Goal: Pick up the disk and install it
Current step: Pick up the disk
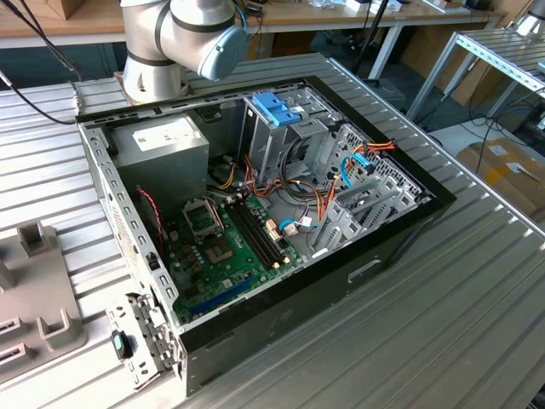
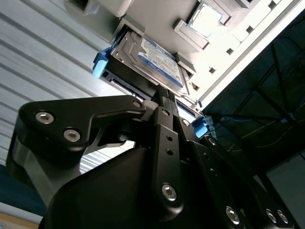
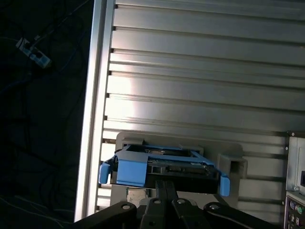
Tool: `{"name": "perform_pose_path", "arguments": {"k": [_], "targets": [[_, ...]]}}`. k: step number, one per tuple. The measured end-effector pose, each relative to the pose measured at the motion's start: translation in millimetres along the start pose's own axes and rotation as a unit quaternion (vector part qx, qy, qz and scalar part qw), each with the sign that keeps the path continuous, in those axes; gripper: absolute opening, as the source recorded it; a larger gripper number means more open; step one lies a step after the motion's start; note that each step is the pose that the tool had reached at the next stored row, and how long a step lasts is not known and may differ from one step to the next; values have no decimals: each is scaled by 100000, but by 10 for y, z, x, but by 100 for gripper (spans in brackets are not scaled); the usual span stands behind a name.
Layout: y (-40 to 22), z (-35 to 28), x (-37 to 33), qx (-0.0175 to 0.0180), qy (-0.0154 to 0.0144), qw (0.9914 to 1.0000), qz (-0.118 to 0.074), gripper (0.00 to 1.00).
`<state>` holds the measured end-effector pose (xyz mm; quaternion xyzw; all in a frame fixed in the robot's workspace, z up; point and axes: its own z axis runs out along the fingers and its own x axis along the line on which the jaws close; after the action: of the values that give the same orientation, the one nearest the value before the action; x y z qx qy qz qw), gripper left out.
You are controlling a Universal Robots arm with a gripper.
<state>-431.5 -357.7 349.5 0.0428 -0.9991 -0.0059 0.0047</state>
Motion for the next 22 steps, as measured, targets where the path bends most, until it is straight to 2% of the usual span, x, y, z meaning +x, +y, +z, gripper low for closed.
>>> {"name": "perform_pose_path", "arguments": {"k": [3,6,9,12,20,22], "targets": [[0,0,0,0,5,100000,-314,11],[0,0,0,22,31,99966,-2598,11],[0,0,0,42,59,99882,-4851,11],[0,0,0,63,87,99741,-7190,11],[0,0,0,66,90,99719,-7497,11],[0,0,0,70,98,99684,-7946,11]]}}
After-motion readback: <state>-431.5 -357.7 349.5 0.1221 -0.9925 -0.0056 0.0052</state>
